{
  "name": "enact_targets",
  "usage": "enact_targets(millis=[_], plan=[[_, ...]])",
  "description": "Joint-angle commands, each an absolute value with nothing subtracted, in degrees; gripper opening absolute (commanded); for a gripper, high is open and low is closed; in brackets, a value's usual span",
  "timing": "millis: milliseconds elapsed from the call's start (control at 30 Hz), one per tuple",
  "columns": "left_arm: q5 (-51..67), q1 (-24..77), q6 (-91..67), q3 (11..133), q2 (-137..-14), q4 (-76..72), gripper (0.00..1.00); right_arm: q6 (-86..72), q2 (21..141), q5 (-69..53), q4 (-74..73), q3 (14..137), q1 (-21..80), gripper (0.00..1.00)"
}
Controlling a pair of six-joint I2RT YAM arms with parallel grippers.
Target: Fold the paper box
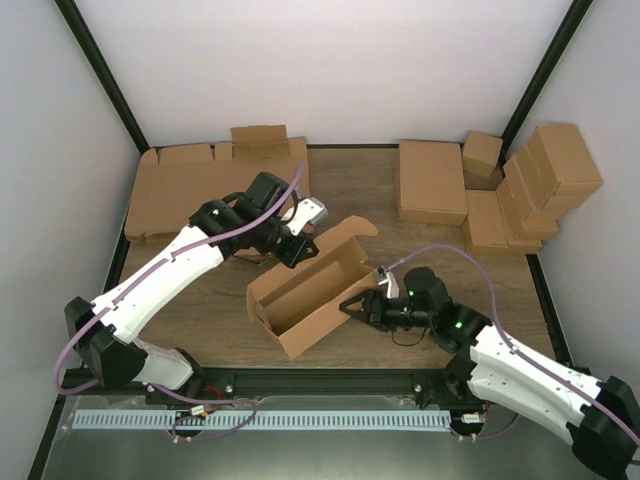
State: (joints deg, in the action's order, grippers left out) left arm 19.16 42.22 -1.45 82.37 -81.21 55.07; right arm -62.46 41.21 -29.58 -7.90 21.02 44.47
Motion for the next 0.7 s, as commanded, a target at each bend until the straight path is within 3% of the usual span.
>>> enact_targets(millis=[0, 267, 467, 667], plan=[[24.7, 43.2, -3.1, 83.9, -80.0, 54.8, 0.04, -60.9, 44.2, -26.5, 0.5, 21.9, 45.0, 0.57], [24.5, 45.6, -3.8, 76.8, -81.1, 52.3, 0.04, -56.9, 46.9, -18.2, 4.7, 17.9, 44.9, 0.53], [25.0, 46.5, -6.1, 69.2, -81.3, 46.4, 0.04, -56.9, 45.2, -14.5, 15.5, 6.1, 44.7, 0.63], [25.4, 49.0, -7.7, 65.1, -84.4, 40.8, 0.06, -53.8, 46.3, -11.0, 8.9, 6.6, 44.6, 0.68]])
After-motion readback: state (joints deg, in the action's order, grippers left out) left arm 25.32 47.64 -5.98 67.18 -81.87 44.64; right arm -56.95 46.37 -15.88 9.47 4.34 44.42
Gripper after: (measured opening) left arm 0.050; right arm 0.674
